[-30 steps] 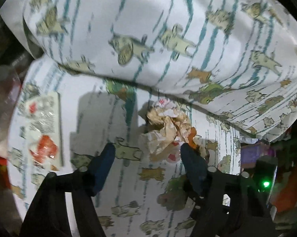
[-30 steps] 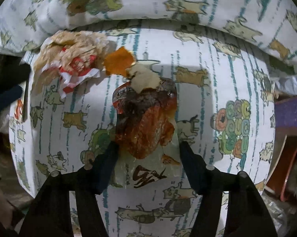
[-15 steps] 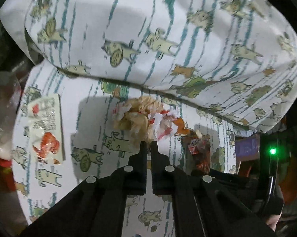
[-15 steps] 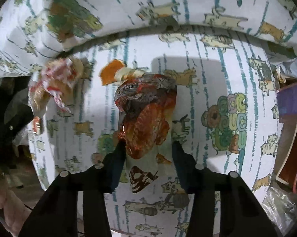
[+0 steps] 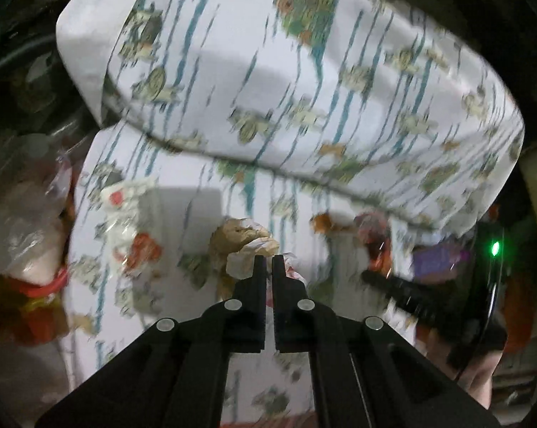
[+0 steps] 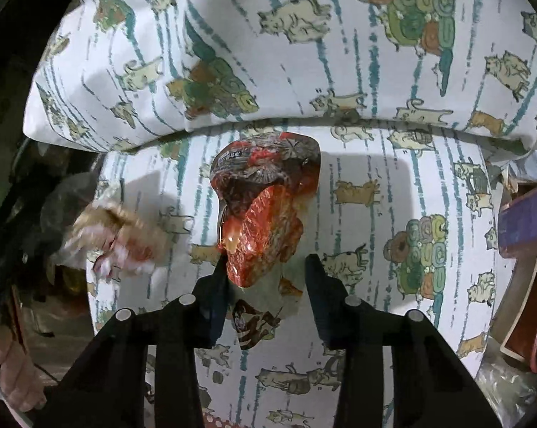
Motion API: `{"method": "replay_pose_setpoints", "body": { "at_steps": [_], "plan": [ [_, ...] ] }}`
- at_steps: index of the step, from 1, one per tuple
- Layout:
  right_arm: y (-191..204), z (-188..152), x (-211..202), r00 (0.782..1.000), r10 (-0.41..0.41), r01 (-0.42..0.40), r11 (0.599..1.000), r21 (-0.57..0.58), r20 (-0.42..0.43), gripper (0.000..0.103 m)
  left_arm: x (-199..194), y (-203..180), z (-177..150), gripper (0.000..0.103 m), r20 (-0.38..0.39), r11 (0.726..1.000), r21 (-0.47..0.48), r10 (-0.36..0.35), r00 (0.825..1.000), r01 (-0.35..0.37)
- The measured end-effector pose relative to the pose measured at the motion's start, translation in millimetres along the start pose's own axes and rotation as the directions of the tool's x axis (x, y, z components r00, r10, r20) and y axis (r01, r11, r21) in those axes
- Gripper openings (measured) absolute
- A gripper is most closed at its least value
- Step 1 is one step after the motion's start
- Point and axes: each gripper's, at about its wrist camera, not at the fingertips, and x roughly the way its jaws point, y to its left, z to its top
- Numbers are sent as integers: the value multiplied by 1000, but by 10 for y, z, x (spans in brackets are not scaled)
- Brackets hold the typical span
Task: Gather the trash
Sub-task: 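Lift the scrap in the right gripper and crumpled paper in the left over the basket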
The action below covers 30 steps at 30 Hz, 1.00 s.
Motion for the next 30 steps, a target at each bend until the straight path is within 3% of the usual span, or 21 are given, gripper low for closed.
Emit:
{"method": "replay_pose_setpoints", "body": {
  "at_steps": [2,5,7,9,11,12,15,19,20,23,24,25,27,30],
  "plan": [
    [36,-65,72,999,-24,24,999,-21,-24,39,61,29,-61,4,-54,998,34,62,997,-60],
    [122,-149,160,999,-33,32,999,-28,-39,39,89,94,-77,5,-54,992,27,121,991,-119],
    [145,-144,168,999,-20,19,999,-26,-43,39,70,106,-57,22,-46,991,21,135,990,-134],
    [140,-129,141,999,-16,15,1000,-26,-35,39,46,99,-46,75,-13,974,41,225,974,-225],
    [161,-110,145,999,-13,13,1000,-23,-33,40,74,100,-48,84,3,936,74,345,938,-345],
    [158,-107,144,999,-12,11,1000,-21,-35,40,129,136,-49,84,-27,922,80,381,924,-378],
    [168,-129,174,999,-14,13,1000,-25,-43,40,306,337,-91,84,-141,932,35,362,921,-361],
    [165,-124,167,999,-26,24,999,-36,-41,40,483,396,-153,84,-183,910,77,415,891,-408],
    [148,-121,151,999,-23,22,999,-32,-42,40,552,391,-164,84,-206,914,92,405,891,-395],
    [104,-115,131,999,-13,13,1000,-8,-46,40,658,377,-202,84,-260,960,85,281,924,-268],
    [82,-113,113,999,-9,9,1000,0,-47,40,666,396,-222,83,-263,963,75,271,926,-260],
    [72,-114,107,999,-5,5,1000,7,-48,40,671,425,-252,79,-265,964,54,265,927,-260],
    [73,-122,93,999,-3,4,1000,17,-48,40,678,445,-303,54,-284,974,24,222,933,-224],
    [127,-156,55,999,1,-1,1000,5,-43,40,580,413,-323,34,-271,990,-10,134,953,-142]
  ]
}}
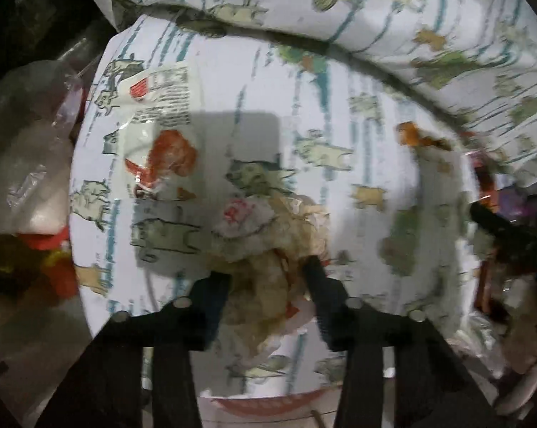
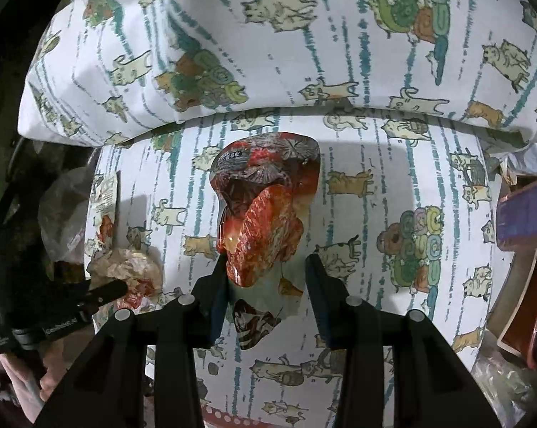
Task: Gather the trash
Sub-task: 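Lift the scrap in the right gripper and crumpled paper in the left over the basket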
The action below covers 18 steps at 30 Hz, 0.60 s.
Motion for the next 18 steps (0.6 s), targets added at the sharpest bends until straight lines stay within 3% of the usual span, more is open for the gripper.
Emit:
{"method": "replay_pose_setpoints", "body": {
  "at_steps": [3,9,11,16,18],
  "plan": [
    [82,-46,-28,1000,-8,9,1000,-29,8,40,-156,-62,-51,28,44,999,32,24,999,-26],
    [243,-117,-154,998,-19,24,996,-81,60,40,-483,-200,-75,28,151,995,88,36,988,-49],
    [304,-166,-264,995,-20,31,995,-99,103,40,-636,-248,-137,28,208,991,104,58,976,-81],
    [532,-295,-520,980,10,23,986,-162,200,40,-892,-305,-268,28,298,991,103,48,953,-83],
    [613,-350,-599,973,31,8,986,-167,229,40,-1025,-313,-315,28,346,993,87,50,937,-85]
  ]
}}
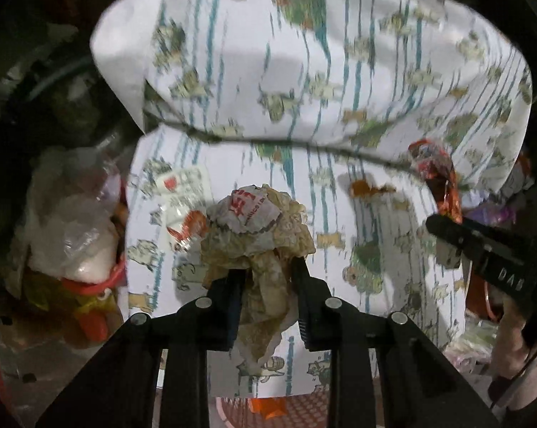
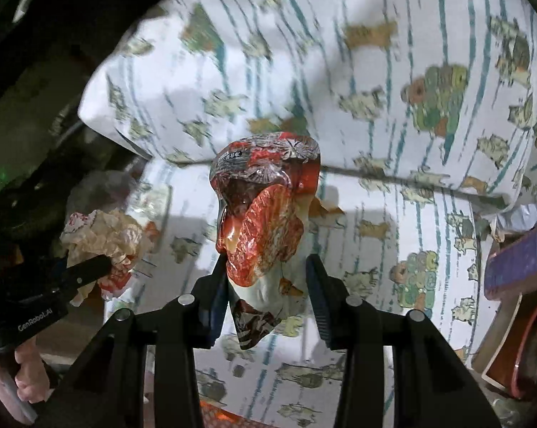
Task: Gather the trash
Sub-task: 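Lift the scrap in the right gripper and crumpled paper in the left over the basket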
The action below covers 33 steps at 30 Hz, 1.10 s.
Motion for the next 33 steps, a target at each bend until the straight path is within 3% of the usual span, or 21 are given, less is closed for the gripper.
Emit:
{"method": "replay_pose_setpoints", "body": {
  "at_steps": [6,9,11,16,22,25,29,33],
  "plan": [
    [160,-70,-246,996,14,-14,1000,-1,85,40,-362,149,12,28,123,994,-105,17,992,-4],
    [238,-136,-422,993,4,-2,1000,-18,120,40,-565,98,-23,28,162,996,-89,29,986,-15],
    [343,-199,-567,985,-27,36,998,-51,168,40,-686,12,-59,28,162,996,-54,78,984,-70],
    [420,-319,-901,975,-26,29,1000,-11,222,40,-1125,-61,-271,28,226,997,-79,43,973,-26],
    [472,-495,-1392,966,-44,39,999,26,253,40,-1826,-228,-628,28,313,998,-27,63,948,-58],
    [589,-647,-1659,961,-65,69,998,-4,267,40,-2180,-259,-824,28,364,999,-25,44,930,-37],
    [721,-900,-1979,954,-37,42,999,-10,298,41,-2476,-247,-1161,28,419,999,-48,36,907,-17],
    [847,-1193,-2153,949,-21,29,999,-22,315,41,-2517,-269,-1497,28,420,1000,-21,22,907,-15]
  ]
}}
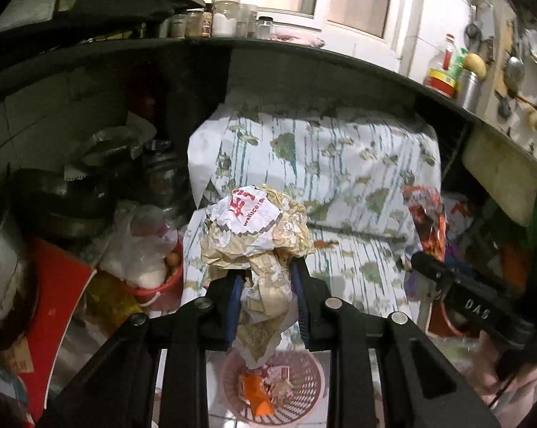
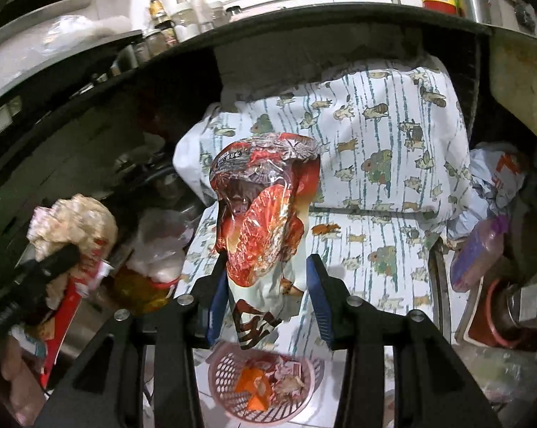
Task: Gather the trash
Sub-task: 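Lift the scrap in the right gripper and crumpled paper in the left over the basket, then open both grippers to drop the scrap and paper into the pink basket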
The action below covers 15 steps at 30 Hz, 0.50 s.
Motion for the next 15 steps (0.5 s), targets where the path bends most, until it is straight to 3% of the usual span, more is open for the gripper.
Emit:
{"method": "replay_pose_setpoints", "body": {
  "at_steps": [8,15],
  "plan": [
    [156,-405,-207,999,36,-36,999,17,-11,41,-145,101,-478,28,-26,1000,3,9,1000,-9],
    [170,-644,35,997,16,-14,1000,21,-74,42,89,318,-738,28,-99,998,-60,6,995,-12]
  ]
}}
